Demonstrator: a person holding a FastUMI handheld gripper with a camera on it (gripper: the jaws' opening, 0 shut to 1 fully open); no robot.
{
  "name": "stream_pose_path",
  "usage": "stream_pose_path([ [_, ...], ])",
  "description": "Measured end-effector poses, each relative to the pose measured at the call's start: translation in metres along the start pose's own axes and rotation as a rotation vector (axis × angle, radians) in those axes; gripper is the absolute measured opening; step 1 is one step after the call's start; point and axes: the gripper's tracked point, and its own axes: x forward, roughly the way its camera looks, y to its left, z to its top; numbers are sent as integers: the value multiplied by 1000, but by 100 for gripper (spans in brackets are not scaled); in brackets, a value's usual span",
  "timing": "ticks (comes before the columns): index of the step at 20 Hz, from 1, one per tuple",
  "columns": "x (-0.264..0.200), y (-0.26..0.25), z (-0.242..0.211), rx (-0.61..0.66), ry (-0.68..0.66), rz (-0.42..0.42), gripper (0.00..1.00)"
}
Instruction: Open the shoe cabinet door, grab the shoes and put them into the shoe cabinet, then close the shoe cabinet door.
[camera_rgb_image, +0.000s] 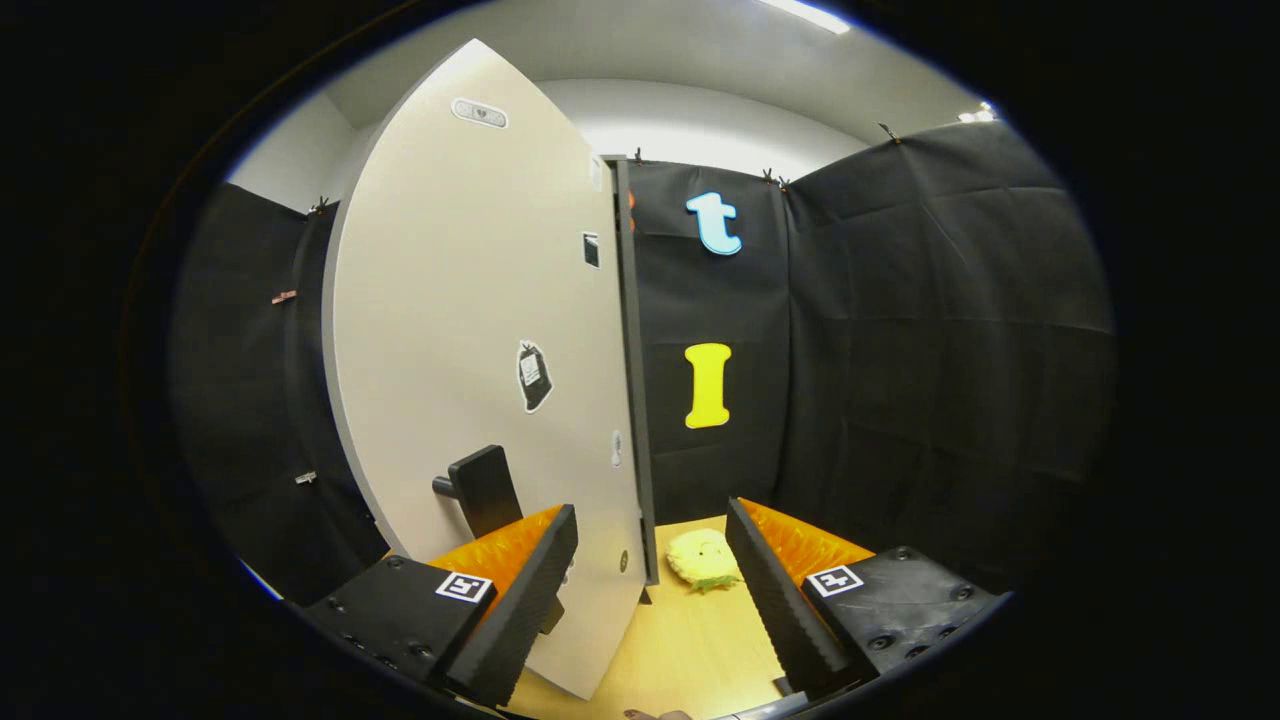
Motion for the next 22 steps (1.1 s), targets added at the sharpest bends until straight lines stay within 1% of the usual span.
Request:
stream_pose_path([
  [6, 5, 66, 4, -3, -65, 48, 98],
  [10, 9, 98, -2, -19, -52, 66, 99],
  [17, 21, 125, -9, -47, -6, 94, 99],
  [20, 24, 134, -7, -58, -12, 115, 99],
  [22, 24, 133, -5, -58, -23, 114, 99],
])
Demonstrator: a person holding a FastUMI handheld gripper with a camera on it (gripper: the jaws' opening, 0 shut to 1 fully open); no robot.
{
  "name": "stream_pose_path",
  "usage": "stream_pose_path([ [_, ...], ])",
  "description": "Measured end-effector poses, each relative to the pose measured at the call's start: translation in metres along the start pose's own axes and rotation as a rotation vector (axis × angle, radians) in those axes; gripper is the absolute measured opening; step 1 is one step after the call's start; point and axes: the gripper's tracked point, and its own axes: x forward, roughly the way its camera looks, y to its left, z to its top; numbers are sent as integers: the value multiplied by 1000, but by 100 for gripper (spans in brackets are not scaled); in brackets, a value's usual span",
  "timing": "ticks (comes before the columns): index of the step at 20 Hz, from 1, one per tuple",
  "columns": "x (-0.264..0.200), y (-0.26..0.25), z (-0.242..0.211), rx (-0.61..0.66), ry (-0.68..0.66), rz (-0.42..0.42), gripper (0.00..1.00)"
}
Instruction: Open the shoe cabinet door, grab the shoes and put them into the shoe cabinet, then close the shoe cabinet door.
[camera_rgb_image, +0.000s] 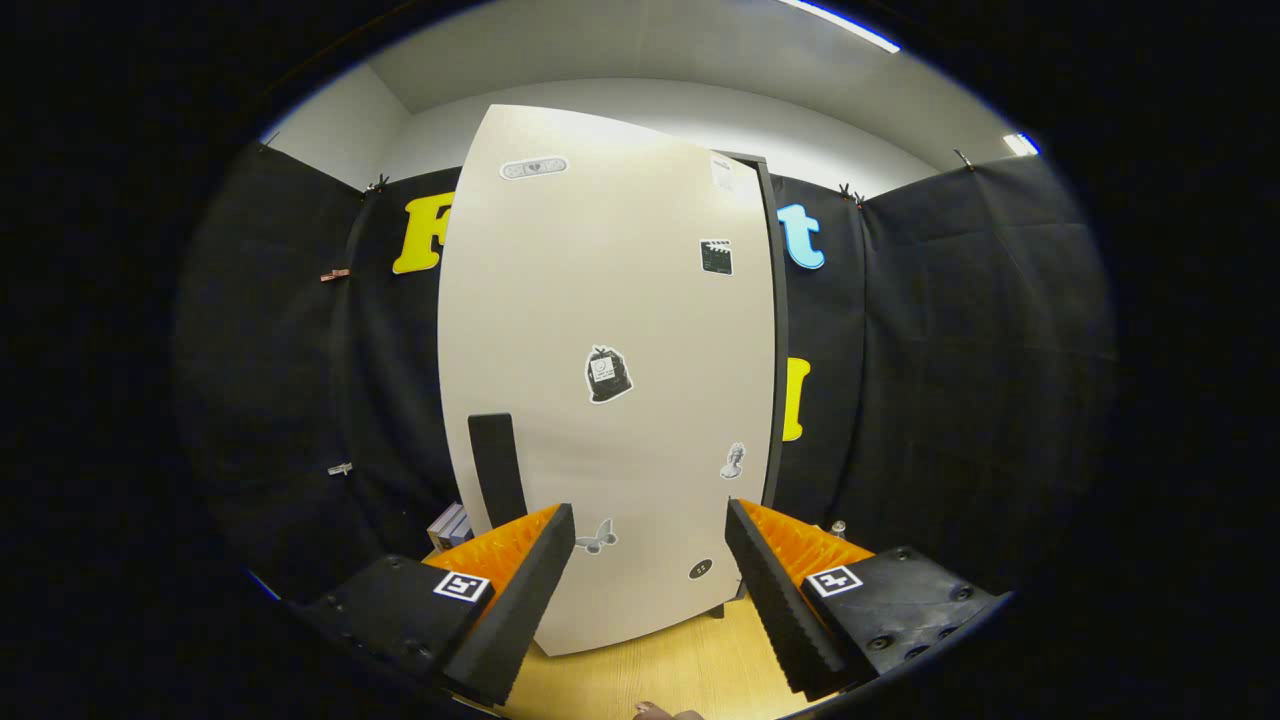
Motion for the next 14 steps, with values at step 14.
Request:
stream_pose_path([
  [14, 8, 5, -8, 5, 62, 37, 99],
])
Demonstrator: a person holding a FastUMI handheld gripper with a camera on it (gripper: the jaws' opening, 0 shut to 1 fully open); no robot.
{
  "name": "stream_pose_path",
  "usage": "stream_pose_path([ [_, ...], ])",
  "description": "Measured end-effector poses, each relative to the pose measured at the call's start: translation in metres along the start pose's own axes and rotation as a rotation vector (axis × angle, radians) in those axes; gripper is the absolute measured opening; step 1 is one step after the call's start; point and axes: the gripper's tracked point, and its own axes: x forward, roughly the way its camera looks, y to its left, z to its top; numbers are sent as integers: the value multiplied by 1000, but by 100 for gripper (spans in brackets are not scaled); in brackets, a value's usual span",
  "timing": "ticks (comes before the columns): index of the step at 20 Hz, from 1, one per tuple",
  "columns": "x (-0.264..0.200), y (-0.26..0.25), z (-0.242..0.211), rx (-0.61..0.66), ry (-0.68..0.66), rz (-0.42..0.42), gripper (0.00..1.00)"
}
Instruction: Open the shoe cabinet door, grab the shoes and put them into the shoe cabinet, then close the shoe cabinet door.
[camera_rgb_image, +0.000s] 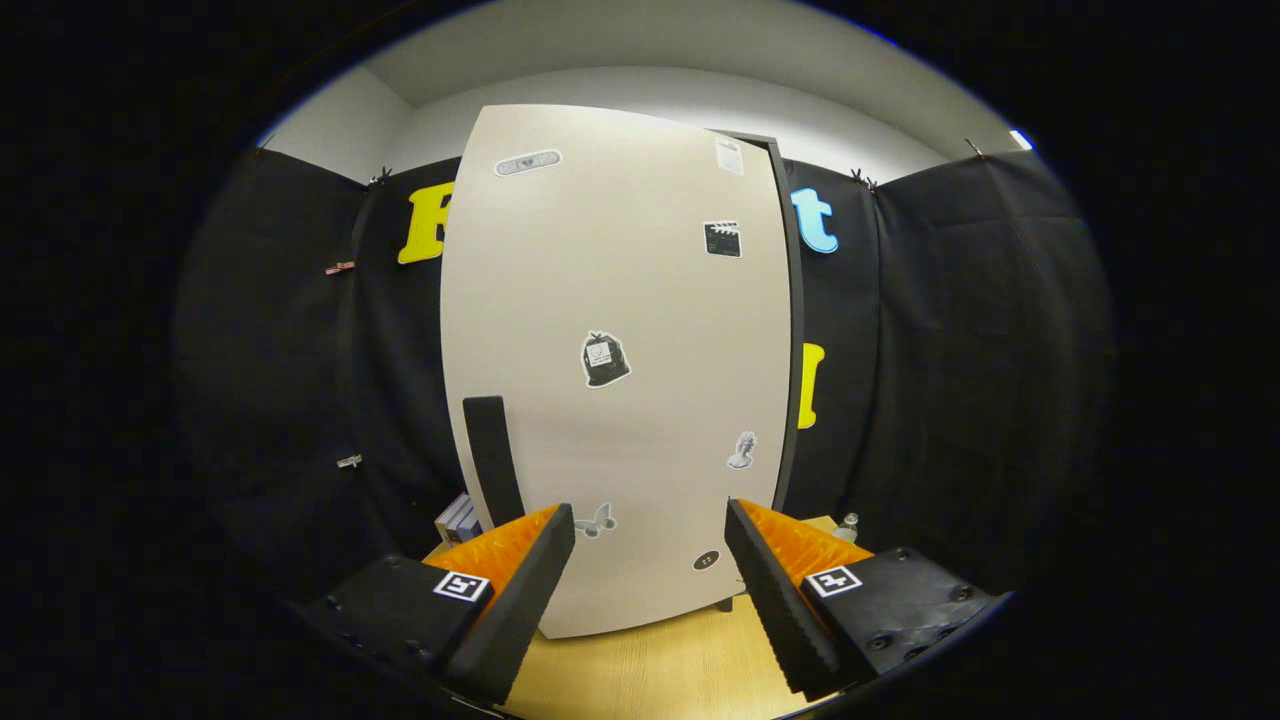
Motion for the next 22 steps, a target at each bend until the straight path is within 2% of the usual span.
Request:
stream_pose_path([
  [22, 0, -1, 10, 3, -63, -11, 99],
])
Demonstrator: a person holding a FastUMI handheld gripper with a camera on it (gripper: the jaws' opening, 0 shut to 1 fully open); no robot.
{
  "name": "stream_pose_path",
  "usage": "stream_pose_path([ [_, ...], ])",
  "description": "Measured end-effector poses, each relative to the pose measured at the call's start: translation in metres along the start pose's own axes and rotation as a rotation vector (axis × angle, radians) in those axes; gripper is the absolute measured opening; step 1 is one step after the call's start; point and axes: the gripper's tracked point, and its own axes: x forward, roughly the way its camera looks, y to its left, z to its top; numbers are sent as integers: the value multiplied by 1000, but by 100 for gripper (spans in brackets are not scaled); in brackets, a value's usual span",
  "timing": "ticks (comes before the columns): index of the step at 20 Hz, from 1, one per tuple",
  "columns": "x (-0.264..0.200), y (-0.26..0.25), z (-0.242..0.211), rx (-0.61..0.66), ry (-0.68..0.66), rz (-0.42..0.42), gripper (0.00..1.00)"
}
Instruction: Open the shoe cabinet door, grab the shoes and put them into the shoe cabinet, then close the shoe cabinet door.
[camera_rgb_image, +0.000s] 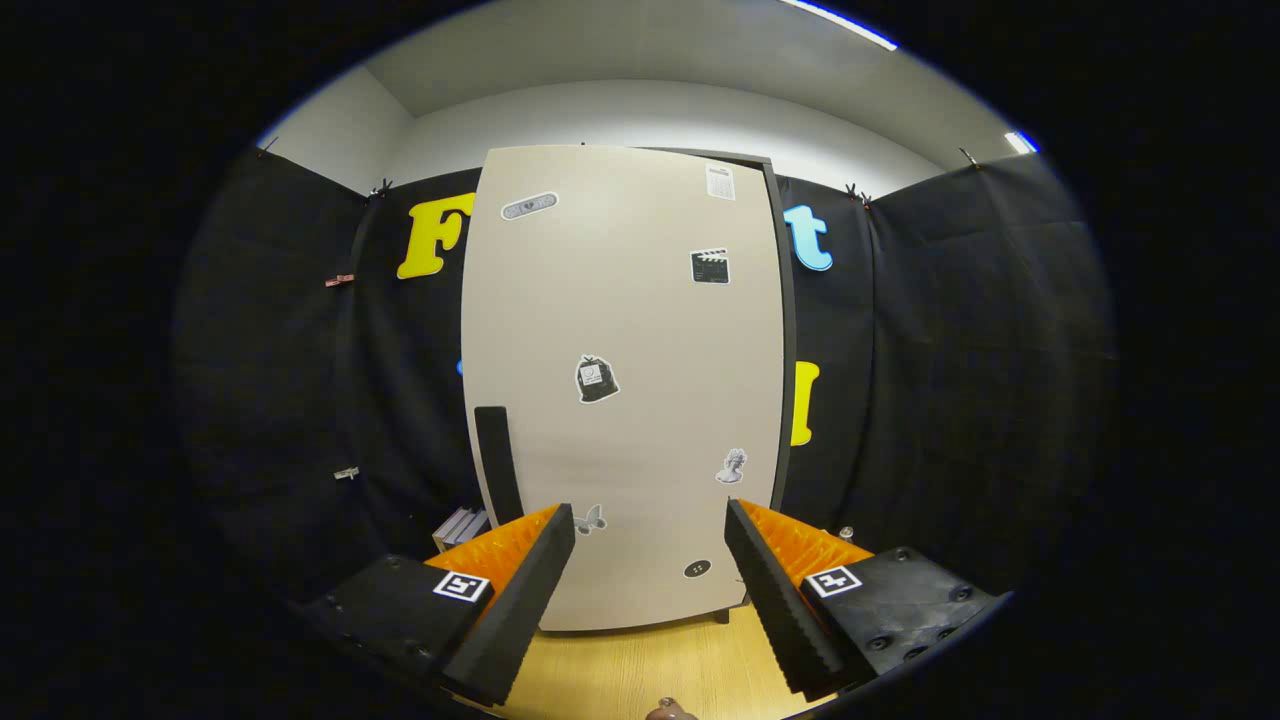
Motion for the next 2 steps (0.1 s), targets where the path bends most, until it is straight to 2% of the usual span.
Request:
stream_pose_path([
  [2, 0, 0, 0, 2, 2, 2, 99],
])
